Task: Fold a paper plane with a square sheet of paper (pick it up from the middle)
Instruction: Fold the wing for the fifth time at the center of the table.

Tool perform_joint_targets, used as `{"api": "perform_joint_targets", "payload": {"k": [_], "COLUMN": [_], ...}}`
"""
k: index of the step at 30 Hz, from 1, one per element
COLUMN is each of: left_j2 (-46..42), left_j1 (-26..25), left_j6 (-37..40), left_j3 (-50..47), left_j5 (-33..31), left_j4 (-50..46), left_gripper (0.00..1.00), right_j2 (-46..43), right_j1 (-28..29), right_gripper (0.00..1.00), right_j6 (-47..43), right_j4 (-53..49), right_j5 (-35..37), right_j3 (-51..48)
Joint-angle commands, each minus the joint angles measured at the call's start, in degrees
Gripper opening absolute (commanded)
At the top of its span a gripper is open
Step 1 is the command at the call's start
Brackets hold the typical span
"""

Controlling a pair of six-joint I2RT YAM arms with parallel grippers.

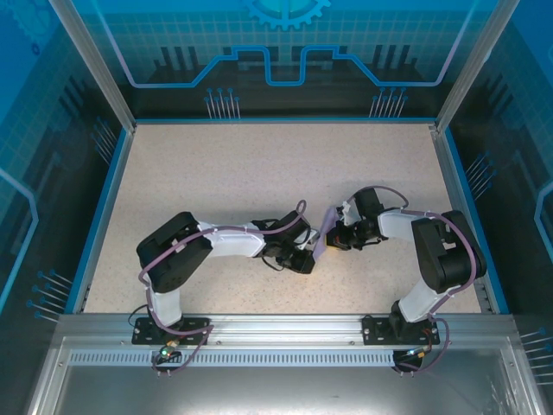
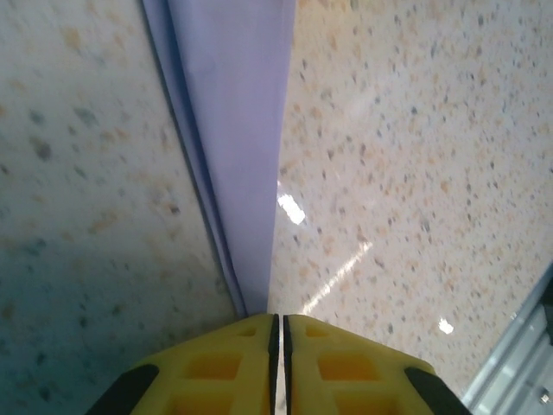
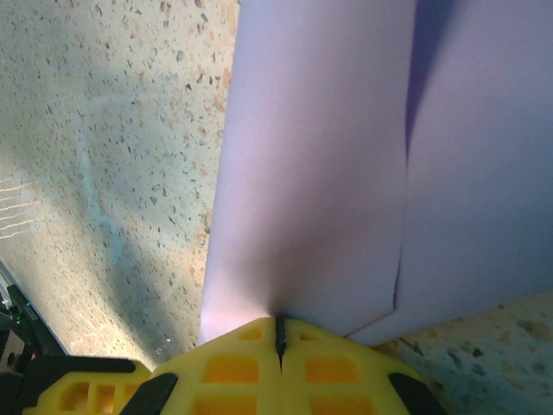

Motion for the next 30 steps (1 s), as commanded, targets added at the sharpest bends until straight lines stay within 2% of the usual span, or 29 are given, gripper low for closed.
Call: {"api": "perform_joint_targets", "payload": {"k": [1, 10, 16, 22, 30], "left_j2": [-3.6, 0.12, 2.88, 3.58, 2.14], "left_j1": [0.29, 2.0, 2.02, 2.33, 3.32], "left_j6": [-1.19, -3.03, -1.71, 0.1, -0.3], "left_j3": [1.11, 3.81, 4.49, 3.17, -0.75], "left_j5": [3.71, 3.64, 2.87, 1.09, 2.09], "left_j4": [-2.65, 1.56, 0.09, -2.66, -2.32], "left_gripper": [0.13, 0.13, 0.13, 0.12, 0.12], "right_j2": [2.03, 1.83, 1.86, 2.22, 2.3], "right_j1": [0.29, 0.27, 0.25, 0.22, 0.2], "right_gripper": [0.0, 0.0, 0.0, 0.0, 0.0], "right_j6": [-1.17, -1.16, -1.23, -1.31, -1.42], "right_j4": [-3.32, -3.31, -3.28, -3.24, -3.84], "right_j5": [5.29, 5.2, 5.08, 5.12, 5.57], "right_j3": [-0.17, -0.32, -0.33, -0.2, -0.02]}}
